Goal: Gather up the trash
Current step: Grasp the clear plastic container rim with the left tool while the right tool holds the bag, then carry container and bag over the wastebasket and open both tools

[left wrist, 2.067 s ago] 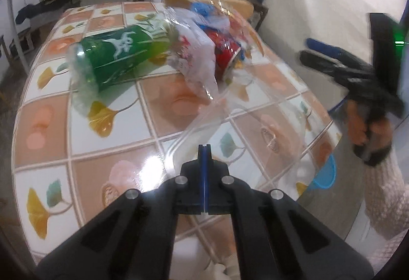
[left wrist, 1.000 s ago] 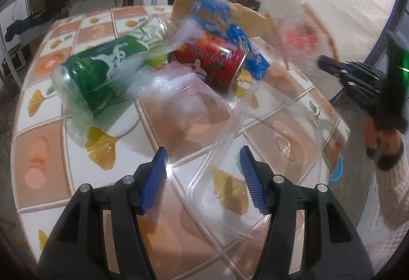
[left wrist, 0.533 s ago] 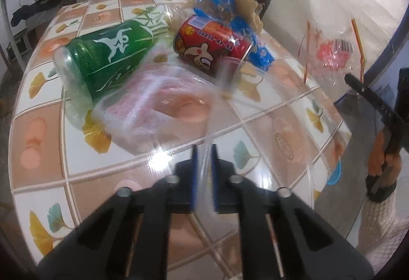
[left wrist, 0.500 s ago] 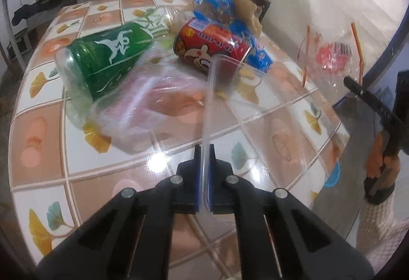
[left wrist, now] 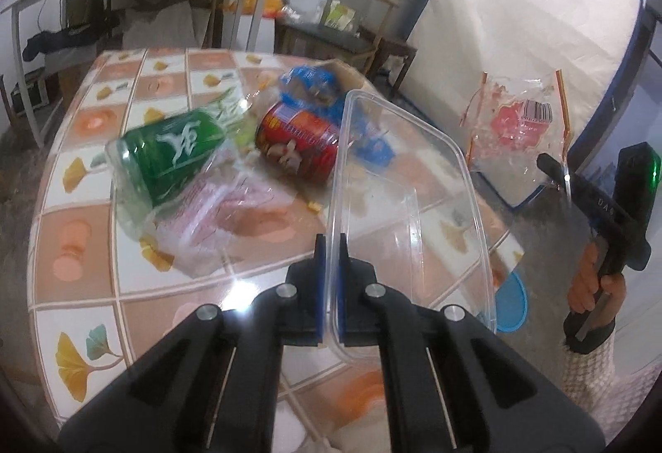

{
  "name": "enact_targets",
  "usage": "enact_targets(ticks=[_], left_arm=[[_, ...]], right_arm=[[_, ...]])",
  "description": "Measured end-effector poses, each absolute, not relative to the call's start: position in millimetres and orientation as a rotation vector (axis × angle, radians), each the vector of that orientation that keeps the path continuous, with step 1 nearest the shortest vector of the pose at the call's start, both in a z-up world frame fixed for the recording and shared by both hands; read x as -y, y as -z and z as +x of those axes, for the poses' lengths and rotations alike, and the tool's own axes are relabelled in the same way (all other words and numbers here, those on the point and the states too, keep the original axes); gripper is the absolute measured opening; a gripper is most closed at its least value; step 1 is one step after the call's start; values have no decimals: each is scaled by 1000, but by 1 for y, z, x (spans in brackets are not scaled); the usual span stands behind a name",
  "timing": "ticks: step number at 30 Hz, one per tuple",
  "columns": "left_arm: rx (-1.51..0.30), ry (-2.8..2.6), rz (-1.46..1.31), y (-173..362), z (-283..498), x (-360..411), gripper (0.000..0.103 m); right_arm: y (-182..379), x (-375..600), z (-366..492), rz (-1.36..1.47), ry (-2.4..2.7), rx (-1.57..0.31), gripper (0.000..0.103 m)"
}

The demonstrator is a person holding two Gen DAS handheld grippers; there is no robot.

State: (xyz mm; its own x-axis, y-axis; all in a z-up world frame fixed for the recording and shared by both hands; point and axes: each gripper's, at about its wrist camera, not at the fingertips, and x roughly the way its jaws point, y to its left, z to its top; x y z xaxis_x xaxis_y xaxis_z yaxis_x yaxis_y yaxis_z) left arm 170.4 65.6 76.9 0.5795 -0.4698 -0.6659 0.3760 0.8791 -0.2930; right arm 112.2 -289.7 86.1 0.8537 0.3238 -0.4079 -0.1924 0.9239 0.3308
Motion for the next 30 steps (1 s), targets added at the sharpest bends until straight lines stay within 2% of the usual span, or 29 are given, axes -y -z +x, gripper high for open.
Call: enact_targets(ticks=[9, 18, 23, 30], left_arm=[[-765, 605, -112, -95, 169, -18, 3], [-755, 861, -47, -108, 166, 100, 3], [-821, 1009, 11, -94, 149, 188, 3], [-952, 1099, 136, -38, 118, 313, 3]], right_arm=[[-104, 329, 70, 290, -175, -402, 6], [-96, 411, -7, 313, 108, -395, 6], [-64, 465, -52, 360, 281, -447, 6], [15, 538, -86, 503, 434, -565, 6]])
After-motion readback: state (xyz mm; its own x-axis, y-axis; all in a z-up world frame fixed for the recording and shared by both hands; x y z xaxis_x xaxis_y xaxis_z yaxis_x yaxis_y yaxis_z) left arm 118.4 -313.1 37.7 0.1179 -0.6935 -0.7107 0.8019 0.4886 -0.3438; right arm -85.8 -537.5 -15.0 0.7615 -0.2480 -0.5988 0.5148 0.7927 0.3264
